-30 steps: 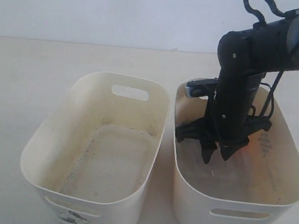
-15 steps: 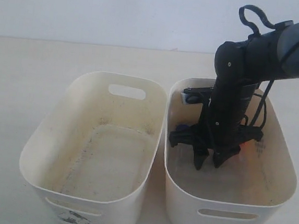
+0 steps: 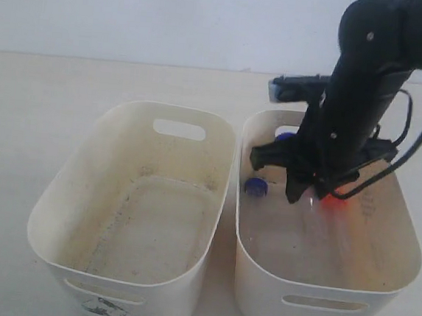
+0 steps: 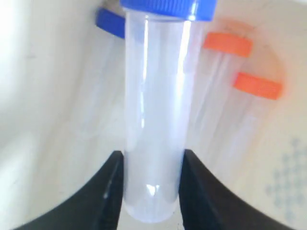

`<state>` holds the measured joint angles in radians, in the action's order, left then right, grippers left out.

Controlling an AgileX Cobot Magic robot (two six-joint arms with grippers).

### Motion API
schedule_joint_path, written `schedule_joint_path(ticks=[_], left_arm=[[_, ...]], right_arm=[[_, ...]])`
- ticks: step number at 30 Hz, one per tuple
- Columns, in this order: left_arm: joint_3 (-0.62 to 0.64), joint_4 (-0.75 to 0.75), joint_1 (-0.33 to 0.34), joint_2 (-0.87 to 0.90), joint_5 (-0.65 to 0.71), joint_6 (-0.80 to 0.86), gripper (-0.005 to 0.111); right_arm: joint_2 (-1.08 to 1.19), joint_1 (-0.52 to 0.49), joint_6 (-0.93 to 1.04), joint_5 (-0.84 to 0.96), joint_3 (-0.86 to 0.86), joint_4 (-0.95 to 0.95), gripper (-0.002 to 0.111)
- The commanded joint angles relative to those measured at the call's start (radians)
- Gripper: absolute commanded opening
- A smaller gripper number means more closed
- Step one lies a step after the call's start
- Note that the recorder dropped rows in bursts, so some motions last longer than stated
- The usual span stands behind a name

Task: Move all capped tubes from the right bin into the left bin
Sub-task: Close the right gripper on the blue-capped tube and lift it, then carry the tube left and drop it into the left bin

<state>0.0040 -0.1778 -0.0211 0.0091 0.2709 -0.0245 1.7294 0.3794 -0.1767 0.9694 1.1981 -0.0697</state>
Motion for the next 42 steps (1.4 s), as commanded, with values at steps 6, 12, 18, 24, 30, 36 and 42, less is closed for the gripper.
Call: schedule_joint_path(ticks=[6, 12, 18, 24, 30, 36, 42], left_arm=[[-0.004, 0.001, 0.001, -0.001, -0.010, -0.012, 0.004], [-0.004, 0.001, 0.001, -0.001, -0.010, -0.012, 0.004], [-0.004, 0.001, 0.001, -0.001, -0.010, -0.012, 0.004], [-0.004, 0.001, 0.001, -0.001, -0.010, -0.012, 0.004], [-0.004, 0.001, 0.001, -0.001, -0.010, -0.012, 0.004], [-0.004, 0.001, 0.001, -0.001, -0.010, -0.012, 0.004], [-0.004, 0.001, 0.001, -0.001, -0.010, -0.012, 0.004]], right_arm=[[-0.326, 0.002, 0.197, 0.013, 0.001, -0.212, 0.000], [-0.369, 0.034, 0.660, 0.003, 0.001, -0.688, 0.000], [-0.310, 0.175, 0.702, -0.103, 0.001, -0.684, 0.000], [-0.213, 0.238, 0.724, -0.184, 0.001, -0.675, 0.021], [-0.183, 0.238, 0.702, -0.208, 0.001, -0.648, 0.047], [-0.185, 0.238, 0.700, -0.198, 0.001, -0.646, 0.003], [-0.185, 0.238, 0.694, -0.191, 0.001, -0.621, 0.000]])
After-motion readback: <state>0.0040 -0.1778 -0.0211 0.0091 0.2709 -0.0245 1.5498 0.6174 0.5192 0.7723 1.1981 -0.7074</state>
